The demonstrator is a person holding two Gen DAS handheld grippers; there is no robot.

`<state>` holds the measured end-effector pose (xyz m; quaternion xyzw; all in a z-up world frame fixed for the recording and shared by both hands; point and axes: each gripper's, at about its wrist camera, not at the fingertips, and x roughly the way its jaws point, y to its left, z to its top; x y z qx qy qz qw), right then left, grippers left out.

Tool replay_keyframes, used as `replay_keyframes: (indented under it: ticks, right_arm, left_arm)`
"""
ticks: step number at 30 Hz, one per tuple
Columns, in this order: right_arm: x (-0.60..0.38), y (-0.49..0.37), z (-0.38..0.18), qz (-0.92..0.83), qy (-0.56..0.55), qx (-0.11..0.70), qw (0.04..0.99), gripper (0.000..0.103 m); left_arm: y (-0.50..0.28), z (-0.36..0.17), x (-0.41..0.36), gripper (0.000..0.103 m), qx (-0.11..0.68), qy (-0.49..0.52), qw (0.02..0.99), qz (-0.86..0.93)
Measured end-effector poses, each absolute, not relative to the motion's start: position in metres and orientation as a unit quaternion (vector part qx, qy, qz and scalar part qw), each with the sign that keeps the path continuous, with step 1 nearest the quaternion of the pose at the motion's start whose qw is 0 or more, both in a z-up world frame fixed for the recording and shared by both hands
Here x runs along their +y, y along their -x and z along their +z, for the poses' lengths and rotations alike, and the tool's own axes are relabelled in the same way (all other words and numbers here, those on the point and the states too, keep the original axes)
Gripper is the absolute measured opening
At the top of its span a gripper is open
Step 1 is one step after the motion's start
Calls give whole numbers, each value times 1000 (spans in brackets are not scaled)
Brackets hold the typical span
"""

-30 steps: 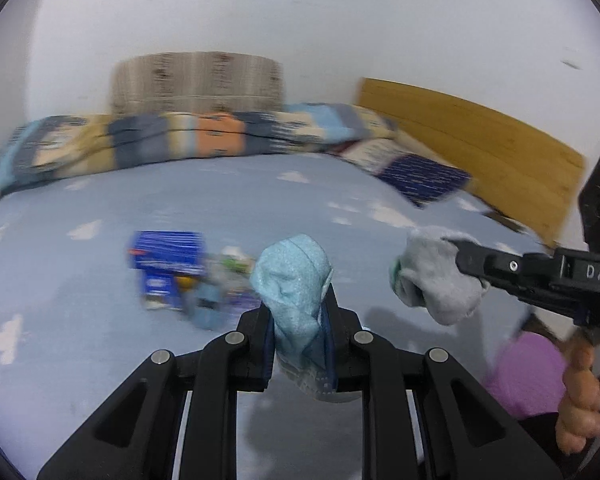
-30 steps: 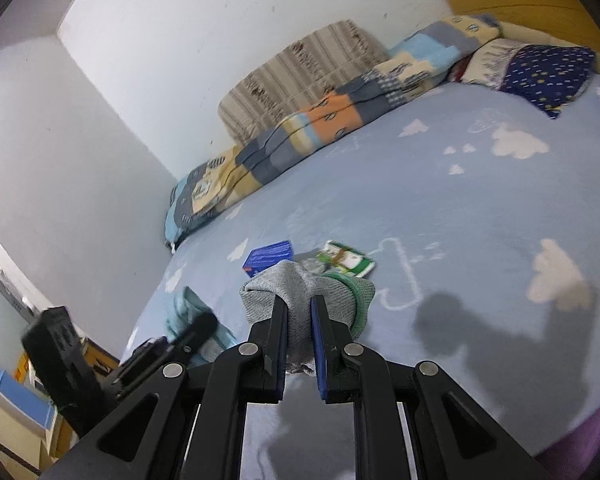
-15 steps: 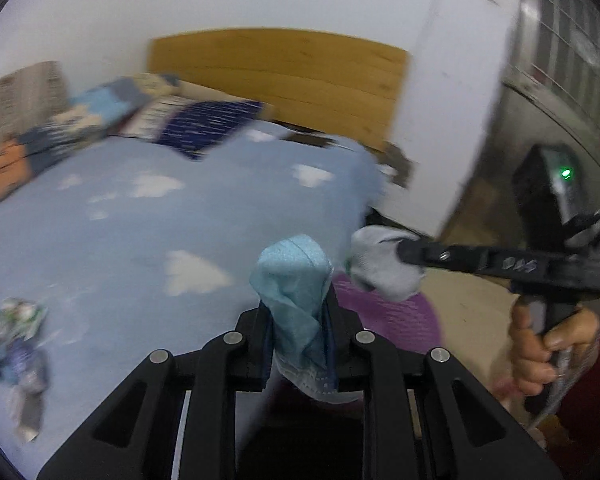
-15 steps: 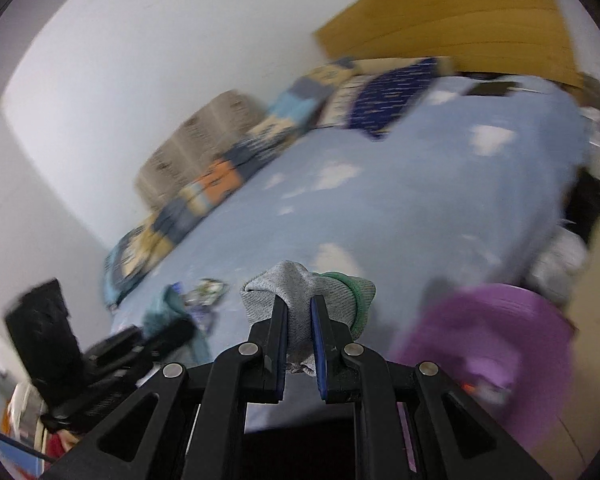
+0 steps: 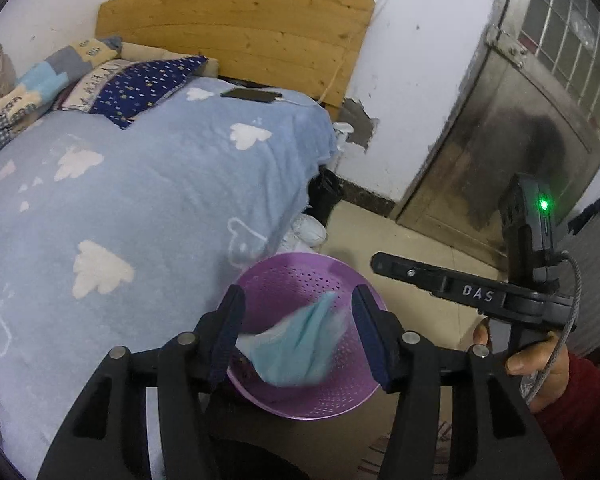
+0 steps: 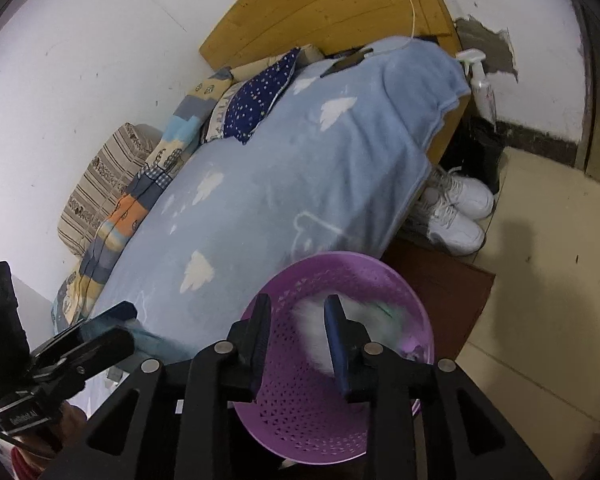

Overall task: Collect trash
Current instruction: 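Drop the mask and glove into the purple basket with both grippers, then grasp the blue-white plastic bag with the right gripper while left grasps barcode box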

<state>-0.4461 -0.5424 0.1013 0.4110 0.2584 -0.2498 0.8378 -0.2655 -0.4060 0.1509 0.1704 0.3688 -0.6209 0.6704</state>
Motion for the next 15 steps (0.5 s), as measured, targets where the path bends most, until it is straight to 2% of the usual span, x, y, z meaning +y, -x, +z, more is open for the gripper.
replay_keyframes:
  ticks: [3,5,6,15]
  right_arm:
    - [-541,441,110,-243,-402,253,846,31]
    - [-538,436,115,-234,-399,251,850,44]
    - [-535,431,118,-228,-396,250,854,47]
    - [-478,349,146,-134,-340,277,889,47]
  left_arm:
    - [253,156,-386,55,367,-155,685,-609]
    - [242,159,-370,58,365,-146,701,-595]
    - [237,160,-362,59,364,-142,707,-589]
    - [176,154,-261,60,374,-95,768,-511]
